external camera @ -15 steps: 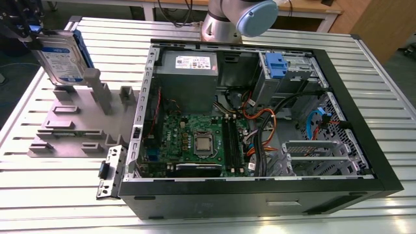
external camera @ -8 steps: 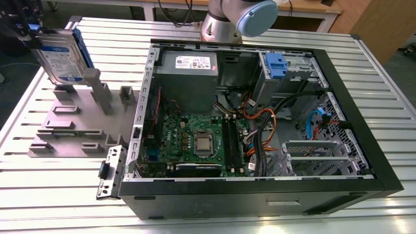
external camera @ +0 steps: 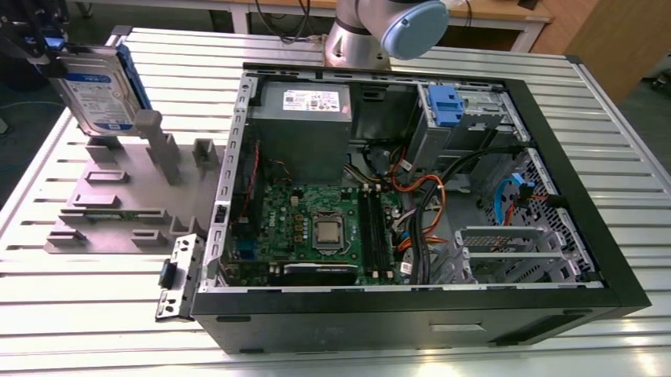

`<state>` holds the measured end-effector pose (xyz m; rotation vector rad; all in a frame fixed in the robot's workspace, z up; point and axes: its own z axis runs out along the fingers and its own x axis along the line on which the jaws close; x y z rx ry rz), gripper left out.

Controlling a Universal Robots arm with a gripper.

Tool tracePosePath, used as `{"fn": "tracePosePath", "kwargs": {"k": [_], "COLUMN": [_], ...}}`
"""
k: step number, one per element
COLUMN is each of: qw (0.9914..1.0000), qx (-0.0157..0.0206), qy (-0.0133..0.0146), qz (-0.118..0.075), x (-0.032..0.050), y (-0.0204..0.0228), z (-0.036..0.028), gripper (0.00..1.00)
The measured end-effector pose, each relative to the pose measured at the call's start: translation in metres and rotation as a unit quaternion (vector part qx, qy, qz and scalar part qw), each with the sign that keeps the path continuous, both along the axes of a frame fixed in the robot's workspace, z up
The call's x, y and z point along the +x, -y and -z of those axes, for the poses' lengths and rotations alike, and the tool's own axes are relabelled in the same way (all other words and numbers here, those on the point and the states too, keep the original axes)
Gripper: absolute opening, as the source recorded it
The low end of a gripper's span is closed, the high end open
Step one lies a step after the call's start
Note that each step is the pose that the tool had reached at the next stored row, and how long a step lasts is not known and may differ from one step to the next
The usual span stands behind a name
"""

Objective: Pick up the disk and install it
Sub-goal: 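Pick up the disk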

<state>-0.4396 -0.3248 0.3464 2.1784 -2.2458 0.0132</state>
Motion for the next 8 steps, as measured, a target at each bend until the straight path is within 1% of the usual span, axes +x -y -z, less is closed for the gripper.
{"fn": "tracePosePath", "kwargs": {"k": [8], "qw": [1.0], "qx": [0.0], "qy": [-0.0001], "qz": [0.0], "x": [0.0], "y": [0.0], "z": [-0.0015], "gripper": [0.36]}}
